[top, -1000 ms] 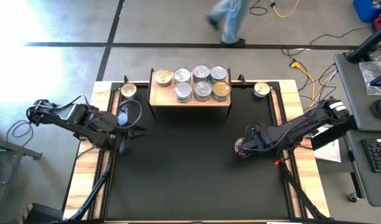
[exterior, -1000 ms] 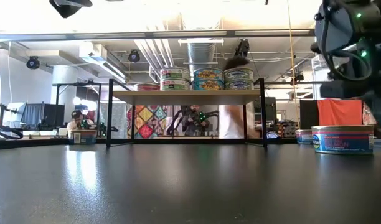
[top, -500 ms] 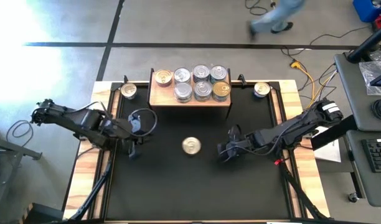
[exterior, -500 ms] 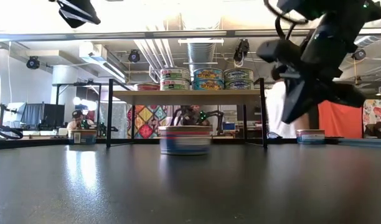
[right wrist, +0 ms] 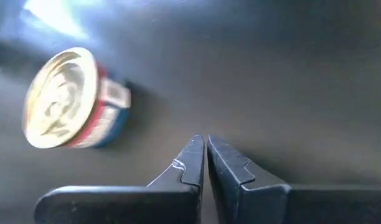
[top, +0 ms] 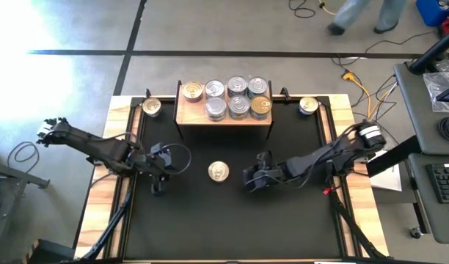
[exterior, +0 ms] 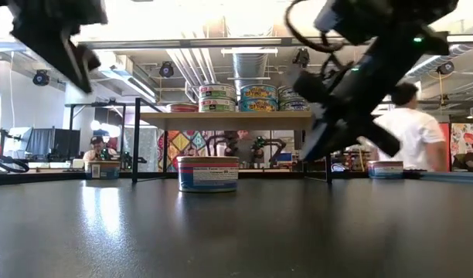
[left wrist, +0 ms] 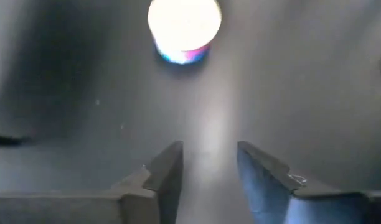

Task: Stack canned seafood by type on shelf
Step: Put the bottom right blue pink tuna can on the shelf aligned with the other blue pink tuna can

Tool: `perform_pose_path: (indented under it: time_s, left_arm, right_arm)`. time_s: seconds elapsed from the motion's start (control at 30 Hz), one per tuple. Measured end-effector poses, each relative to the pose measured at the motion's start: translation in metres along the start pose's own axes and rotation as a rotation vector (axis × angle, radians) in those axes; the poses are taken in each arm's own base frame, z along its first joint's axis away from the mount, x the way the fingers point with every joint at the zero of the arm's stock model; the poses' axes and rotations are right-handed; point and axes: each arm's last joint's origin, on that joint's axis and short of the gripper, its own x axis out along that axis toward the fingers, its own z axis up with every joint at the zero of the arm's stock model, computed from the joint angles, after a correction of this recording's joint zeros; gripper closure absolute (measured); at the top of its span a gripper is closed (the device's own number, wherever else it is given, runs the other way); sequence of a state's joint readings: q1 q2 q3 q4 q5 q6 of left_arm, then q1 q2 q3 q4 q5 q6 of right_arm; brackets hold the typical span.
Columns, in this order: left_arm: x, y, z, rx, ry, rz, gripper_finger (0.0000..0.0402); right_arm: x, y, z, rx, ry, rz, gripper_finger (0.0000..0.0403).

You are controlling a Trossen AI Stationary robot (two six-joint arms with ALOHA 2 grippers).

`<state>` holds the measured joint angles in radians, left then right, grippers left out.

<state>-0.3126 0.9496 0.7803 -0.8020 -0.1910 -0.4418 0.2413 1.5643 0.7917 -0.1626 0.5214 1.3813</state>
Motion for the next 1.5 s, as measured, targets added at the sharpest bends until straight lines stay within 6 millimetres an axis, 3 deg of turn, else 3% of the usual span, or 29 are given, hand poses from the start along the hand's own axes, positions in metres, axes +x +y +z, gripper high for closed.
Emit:
perform_pose_path:
  time_s: [0.23,0.43,0.6,0.9,1.03,1.13,1.27,1.5]
  left_arm:
    - [0.034,0.003,-0.022,-0.061,-0.01,0.004,0.0209]
    - [0.056,-0.003,-0.022,0.055,-0.116,-0.147,0.0176]
    - [0.061,0.0,-0.024,0.09,-0.083,-0.132,0.0146]
    - [0.064,-0.006,-0.024,-0.008,-0.02,-0.278,0.0097]
    - [0.058,-0.013,-0.035,-0.13,0.15,-0.407,0.0094]
    - [0.05,-0.025,-0.053,-0.152,0.264,-0.406,0.0095]
    - [0.044,-0.045,-0.076,-0.138,0.245,-0.348,0.0098]
    - [0.037,-0.077,-0.099,-0.282,0.139,-0.377,0.01]
  right_arm:
    - [0.025,0.04,0.0,-0.005,0.022,0.015,0.039]
    - [0.012,0.073,0.019,-0.08,0.113,0.032,0.039]
    - [0.005,0.104,0.028,-0.071,0.104,0.092,0.039]
    - [0.06,0.153,0.044,-0.037,0.128,0.095,0.039]
    - [0.051,0.16,0.06,-0.126,0.139,-0.057,0.039]
    - [0.048,0.153,0.072,-0.183,0.118,-0.201,0.039]
    - [0.067,0.143,0.078,-0.192,0.13,-0.278,0.039]
    - [0.101,0.145,0.073,-0.22,0.156,-0.261,0.039]
